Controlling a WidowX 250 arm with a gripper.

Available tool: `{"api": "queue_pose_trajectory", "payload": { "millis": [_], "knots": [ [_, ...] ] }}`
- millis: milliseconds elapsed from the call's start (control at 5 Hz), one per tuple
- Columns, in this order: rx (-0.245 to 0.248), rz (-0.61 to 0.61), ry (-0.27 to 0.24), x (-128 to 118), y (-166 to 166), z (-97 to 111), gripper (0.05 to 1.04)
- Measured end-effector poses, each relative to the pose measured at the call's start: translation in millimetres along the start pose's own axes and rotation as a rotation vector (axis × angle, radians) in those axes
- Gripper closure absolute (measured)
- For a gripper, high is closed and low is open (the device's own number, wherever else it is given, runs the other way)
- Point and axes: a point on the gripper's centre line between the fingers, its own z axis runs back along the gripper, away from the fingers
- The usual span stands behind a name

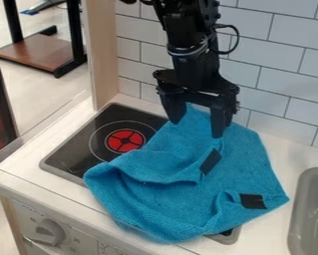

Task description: Fold the cloth from right to left

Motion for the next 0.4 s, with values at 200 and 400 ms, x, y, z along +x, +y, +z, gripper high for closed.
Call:
{"api": "queue_pose_trajectory", "payload": {
  "millis": [200, 400],
  "knots": [
    [-0.001, 0.005, 0.030, -6.7, 0.8, -7.5, 0.085],
    [-0.001, -0.052, 0.041, -13.6, -10.1, -14.6, 0.085]
  ]
}}
